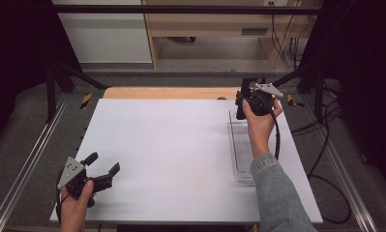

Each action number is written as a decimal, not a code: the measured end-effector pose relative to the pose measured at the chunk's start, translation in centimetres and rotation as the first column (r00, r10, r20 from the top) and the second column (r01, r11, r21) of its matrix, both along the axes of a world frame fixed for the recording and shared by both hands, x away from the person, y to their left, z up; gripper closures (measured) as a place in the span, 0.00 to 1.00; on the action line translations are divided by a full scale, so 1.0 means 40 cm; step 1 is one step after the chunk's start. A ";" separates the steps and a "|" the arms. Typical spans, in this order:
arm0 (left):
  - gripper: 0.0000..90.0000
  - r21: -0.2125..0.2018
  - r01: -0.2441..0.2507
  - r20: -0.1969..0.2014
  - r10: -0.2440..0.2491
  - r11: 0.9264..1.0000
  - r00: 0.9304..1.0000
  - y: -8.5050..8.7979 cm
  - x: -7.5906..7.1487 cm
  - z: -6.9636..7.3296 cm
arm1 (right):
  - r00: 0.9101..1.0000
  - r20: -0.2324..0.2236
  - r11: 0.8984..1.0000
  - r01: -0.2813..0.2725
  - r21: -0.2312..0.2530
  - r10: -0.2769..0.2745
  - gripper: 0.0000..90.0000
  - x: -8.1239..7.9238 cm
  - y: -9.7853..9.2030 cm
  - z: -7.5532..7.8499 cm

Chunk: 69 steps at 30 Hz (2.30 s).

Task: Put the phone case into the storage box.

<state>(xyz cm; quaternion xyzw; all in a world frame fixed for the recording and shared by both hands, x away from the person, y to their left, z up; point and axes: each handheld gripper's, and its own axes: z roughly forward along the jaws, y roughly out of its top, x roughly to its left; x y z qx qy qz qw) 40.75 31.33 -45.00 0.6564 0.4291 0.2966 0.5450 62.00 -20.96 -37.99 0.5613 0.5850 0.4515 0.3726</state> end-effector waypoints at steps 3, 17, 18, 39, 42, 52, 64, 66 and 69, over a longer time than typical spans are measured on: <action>0.06 -0.001 0.001 -0.001 -0.001 1.000 1.000 0.000 0.000 0.000 | 1.000 0.001 1.000 -0.003 -0.003 0.003 0.16 0.000 0.000 0.000; 0.06 0.001 0.001 -0.004 -0.001 1.000 1.000 0.000 0.001 -0.001 | 1.000 0.002 0.999 -0.022 -0.031 0.022 0.16 0.012 0.006 -0.021; 0.06 0.000 0.001 -0.004 -0.001 1.000 1.000 0.000 0.001 -0.001 | 1.000 0.002 0.999 -0.021 -0.032 0.021 0.16 0.013 0.007 -0.021; 0.06 0.005 0.007 -0.004 -0.007 1.000 1.000 -0.003 0.000 0.000 | 1.000 0.002 1.000 -0.016 -0.020 0.016 0.16 0.025 0.021 -0.044; 0.06 0.004 0.009 -0.003 -0.009 1.000 1.000 -0.003 0.001 0.000 | 1.000 -0.003 1.000 -0.013 -0.020 0.013 0.16 0.027 0.025 -0.053; 0.06 0.013 0.013 -0.006 -0.013 1.000 1.000 -0.008 0.001 -0.001 | 1.000 -0.023 1.000 -0.005 -0.019 0.004 0.16 0.026 0.025 -0.077; 0.06 0.011 0.017 -0.007 -0.017 1.000 1.000 -0.008 0.001 -0.001 | 0.999 -0.038 0.999 -0.004 -0.032 0.002 0.15 0.032 0.040 -0.101; 0.06 0.011 0.018 -0.007 -0.018 1.000 1.000 -0.008 0.001 -0.001 | 0.999 -0.045 0.999 -0.003 -0.033 0.001 0.15 0.033 0.041 -0.102; 0.06 0.013 0.020 -0.008 -0.019 1.000 1.000 -0.008 0.002 -0.001 | 0.999 -0.049 1.000 0.000 -0.031 -0.002 0.15 0.035 0.042 -0.105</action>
